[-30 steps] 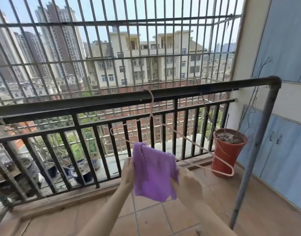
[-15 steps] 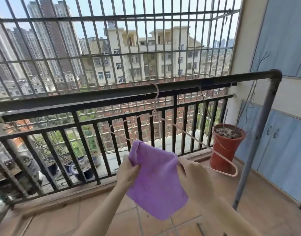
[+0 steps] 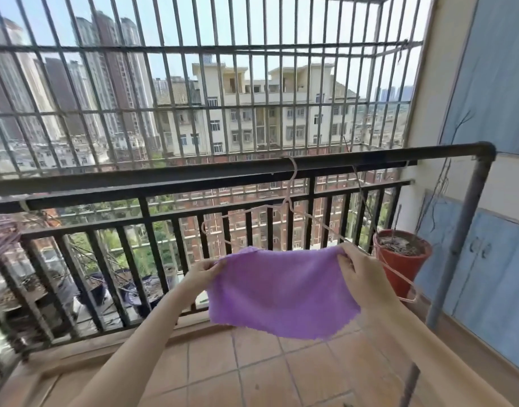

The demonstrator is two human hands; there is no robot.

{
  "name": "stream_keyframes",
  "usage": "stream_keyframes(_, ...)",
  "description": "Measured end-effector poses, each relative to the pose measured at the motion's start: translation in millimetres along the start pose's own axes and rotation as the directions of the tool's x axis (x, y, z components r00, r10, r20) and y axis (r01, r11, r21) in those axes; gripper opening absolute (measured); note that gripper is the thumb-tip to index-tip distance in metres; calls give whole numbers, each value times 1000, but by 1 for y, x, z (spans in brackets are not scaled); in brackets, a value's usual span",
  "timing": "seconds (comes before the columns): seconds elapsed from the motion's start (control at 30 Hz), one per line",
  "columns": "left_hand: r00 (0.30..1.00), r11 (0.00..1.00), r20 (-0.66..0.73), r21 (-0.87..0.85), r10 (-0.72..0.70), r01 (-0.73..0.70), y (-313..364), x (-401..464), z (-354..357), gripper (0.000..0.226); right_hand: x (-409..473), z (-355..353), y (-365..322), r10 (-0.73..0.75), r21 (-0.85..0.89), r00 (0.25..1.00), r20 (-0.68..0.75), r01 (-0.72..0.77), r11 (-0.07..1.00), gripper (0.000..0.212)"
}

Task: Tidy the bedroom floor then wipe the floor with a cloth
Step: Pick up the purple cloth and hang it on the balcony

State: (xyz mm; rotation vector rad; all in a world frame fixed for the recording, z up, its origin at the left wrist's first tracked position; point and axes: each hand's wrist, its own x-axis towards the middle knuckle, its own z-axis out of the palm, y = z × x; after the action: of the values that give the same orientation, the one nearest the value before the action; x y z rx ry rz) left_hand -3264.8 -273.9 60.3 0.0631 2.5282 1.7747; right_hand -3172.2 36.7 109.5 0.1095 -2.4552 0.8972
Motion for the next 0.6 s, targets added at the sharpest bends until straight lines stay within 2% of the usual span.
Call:
stream_keyframes(0.1, 999, 982, -41, -191, -10, 3, 16, 3, 0, 23, 11, -2, 8, -28, -119, 998, 65, 35, 992, 19)
stream_keyframes(0.2, 994, 970, -104, -241, 18, -42, 31, 8, 8, 20, 20, -4, 14, 63, 20, 974, 217, -69, 997, 24)
stream_keyframes(0.27, 990, 970, -138, -236, 30, -62, 37, 11, 14, 22, 19, -3, 18, 83, 106, 977, 198, -105, 989, 26)
stream_keyframes(0.4, 971, 957, -236, -271, 34, -99, 52, 12, 29, 25, 13, -1, 16, 107, 131, 982, 159, -128, 983, 22)
stream_keyframes(0.5, 952, 966, -300, -226, 51, -123, 56, 15, 35, 31, 15, -1, 14, 154, 172, 983, 100, -169, 971, 24)
stream_keyframes(0.53, 948, 977, -312, -170, 70, -129, 54, 17, 36, 32, 15, 1, 14, 161, 193, 982, 94, -177, 965, 23)
stream_keyframes(0.6, 936, 988, -315, 47, 157, -149, 52, 19, 37, 29, 14, 5, 15, 161, 207, 982, 95, -178, 962, 21)
